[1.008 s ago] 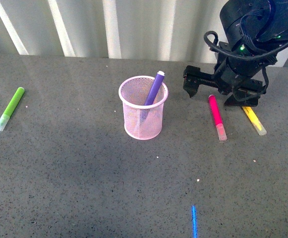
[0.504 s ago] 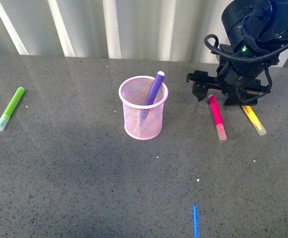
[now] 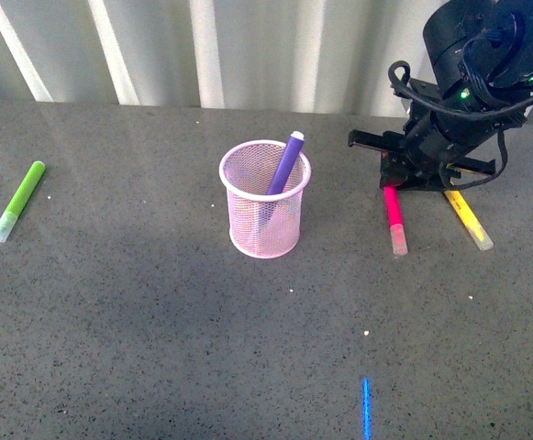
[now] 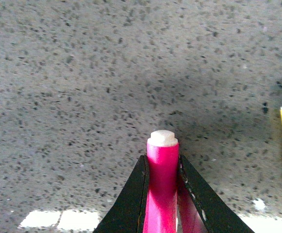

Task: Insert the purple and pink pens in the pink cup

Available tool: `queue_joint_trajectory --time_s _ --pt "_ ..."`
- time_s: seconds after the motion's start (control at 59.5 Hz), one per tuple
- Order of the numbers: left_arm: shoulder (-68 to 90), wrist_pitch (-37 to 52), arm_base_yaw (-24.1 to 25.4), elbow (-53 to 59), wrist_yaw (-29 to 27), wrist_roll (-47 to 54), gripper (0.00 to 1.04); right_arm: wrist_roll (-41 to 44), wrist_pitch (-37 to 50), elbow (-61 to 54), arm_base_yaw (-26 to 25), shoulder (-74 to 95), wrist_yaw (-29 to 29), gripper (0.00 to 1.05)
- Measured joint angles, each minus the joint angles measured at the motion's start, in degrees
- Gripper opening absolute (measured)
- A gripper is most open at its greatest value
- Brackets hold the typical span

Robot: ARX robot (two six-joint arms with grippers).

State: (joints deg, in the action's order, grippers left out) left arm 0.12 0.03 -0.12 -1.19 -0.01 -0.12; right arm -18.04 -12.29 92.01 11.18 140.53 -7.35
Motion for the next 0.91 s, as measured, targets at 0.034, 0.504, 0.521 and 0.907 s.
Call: queue_joint_trajectory --time_s 0.034,0.504,0.521,0.907 --pt "0.0 0.0 0.0 0.0 0.0 0.0 0.98 0.0 1.7 -0.7 0.2 -0.2 -0.6 0.11" --pt "0.0 0.0 0.0 0.0 0.0 0.0 0.98 9.9 33.0 -12.9 4.7 -18.6 -1.4 0.11" --pt "0.0 0.0 0.0 0.0 0.0 0.0 0.98 10.3 35.4 -13.9 5.2 -20.0 -2.1 0.11" --pt "0.0 0.0 0.0 0.0 0.0 0.0 0.98 17.6 65.5 -30.3 15.5 -22.8 -3.1 0.11"
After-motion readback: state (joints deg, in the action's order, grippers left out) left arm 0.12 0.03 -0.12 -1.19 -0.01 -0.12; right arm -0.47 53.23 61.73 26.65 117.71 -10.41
